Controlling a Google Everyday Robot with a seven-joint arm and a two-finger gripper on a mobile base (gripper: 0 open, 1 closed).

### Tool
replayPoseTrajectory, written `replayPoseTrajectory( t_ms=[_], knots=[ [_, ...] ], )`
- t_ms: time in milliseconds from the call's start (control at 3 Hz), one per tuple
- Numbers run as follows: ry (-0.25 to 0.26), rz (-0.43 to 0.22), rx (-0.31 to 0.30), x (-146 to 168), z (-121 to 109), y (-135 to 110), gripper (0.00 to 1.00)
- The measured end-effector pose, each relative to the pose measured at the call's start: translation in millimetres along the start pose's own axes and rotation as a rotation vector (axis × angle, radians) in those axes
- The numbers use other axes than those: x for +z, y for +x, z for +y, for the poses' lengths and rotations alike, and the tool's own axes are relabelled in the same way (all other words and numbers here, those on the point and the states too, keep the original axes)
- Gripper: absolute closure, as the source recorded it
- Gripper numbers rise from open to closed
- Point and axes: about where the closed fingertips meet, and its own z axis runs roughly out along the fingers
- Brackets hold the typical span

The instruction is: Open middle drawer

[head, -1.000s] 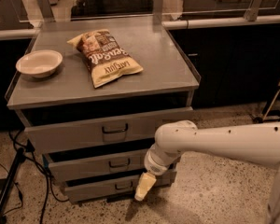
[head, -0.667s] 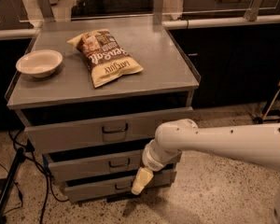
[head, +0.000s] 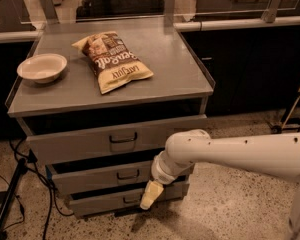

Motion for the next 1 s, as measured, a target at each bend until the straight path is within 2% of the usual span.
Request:
replayPoseTrajectory(
  t_ms=[333,667,1000],
  knots=[
    [0.003,-0.008,-0.029,10.8,-4.1,-9.9,0.0],
    [0.018,-0.014,-0.061,23.8,-17.8,-19.9,0.0],
    [0.016,-0.012,-0.059,33.8,-21.5,-17.1,0.0]
  ],
)
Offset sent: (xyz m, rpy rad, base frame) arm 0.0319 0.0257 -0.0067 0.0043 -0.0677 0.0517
